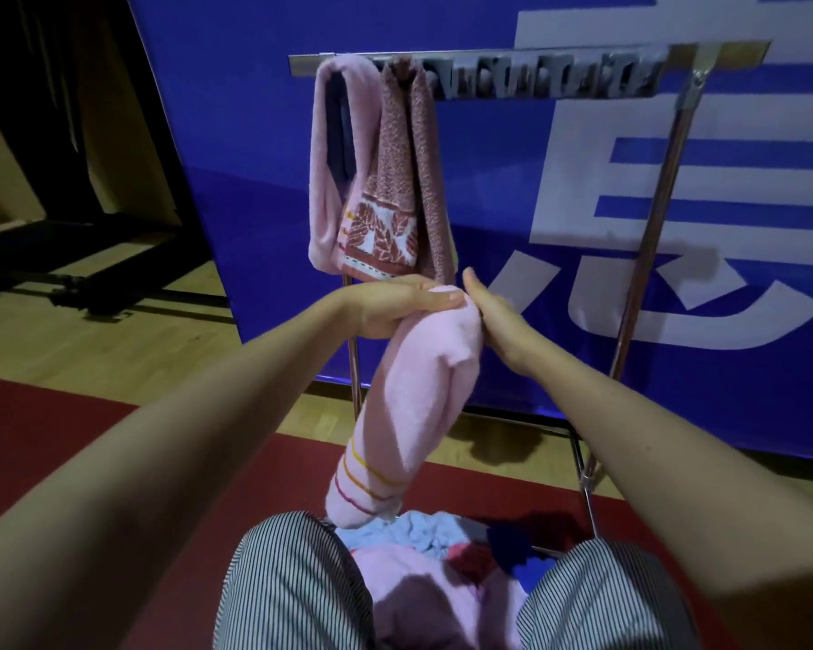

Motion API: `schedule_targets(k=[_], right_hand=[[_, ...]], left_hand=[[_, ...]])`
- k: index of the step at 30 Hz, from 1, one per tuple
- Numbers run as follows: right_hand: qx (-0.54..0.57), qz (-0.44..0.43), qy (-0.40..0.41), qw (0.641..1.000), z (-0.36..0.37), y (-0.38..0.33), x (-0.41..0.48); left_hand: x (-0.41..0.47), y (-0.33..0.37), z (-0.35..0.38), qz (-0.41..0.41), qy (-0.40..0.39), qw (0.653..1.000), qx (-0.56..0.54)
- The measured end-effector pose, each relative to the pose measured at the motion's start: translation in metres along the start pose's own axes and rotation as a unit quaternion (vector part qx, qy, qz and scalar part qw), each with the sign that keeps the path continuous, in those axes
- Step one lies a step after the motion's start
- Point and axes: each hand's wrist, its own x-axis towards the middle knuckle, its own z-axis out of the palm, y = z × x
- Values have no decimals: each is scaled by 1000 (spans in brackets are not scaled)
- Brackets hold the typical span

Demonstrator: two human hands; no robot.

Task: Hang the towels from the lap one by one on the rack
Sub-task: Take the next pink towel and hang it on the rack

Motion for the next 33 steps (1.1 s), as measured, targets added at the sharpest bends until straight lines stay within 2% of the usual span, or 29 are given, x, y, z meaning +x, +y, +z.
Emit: schedule_targets(k=[5,9,11,13,15,16,19,23,33], right_hand=[[161,-4,-6,987,4,-17,6],[121,-26,7,992,-4,-27,17],[177,-16,20,984,-15,-27,21],[215,-13,-1,977,-22,-31,21],[204,-13,-5,979,-31,-37,23],[195,-14,15,981,-36,-40,27],[189,-32,73,979,-49,-61,38],[155,-57,138,977,-53,-100,52],[100,-113,184,971,-61,-162,100]], left_hand=[[-8,-25,-16,-37,-47,996,-67],[-6,-60,-10,-54,-50,992,-98],[-4,-59,-2,-23,12,988,-151],[-1,-42,4,2,133,970,-205],[3,-19,8,4,243,945,-219],[5,-7,9,-4,270,938,-217],[13,32,7,1,302,931,-203],[34,73,0,47,306,934,-178],[97,128,-44,129,332,921,-156]])
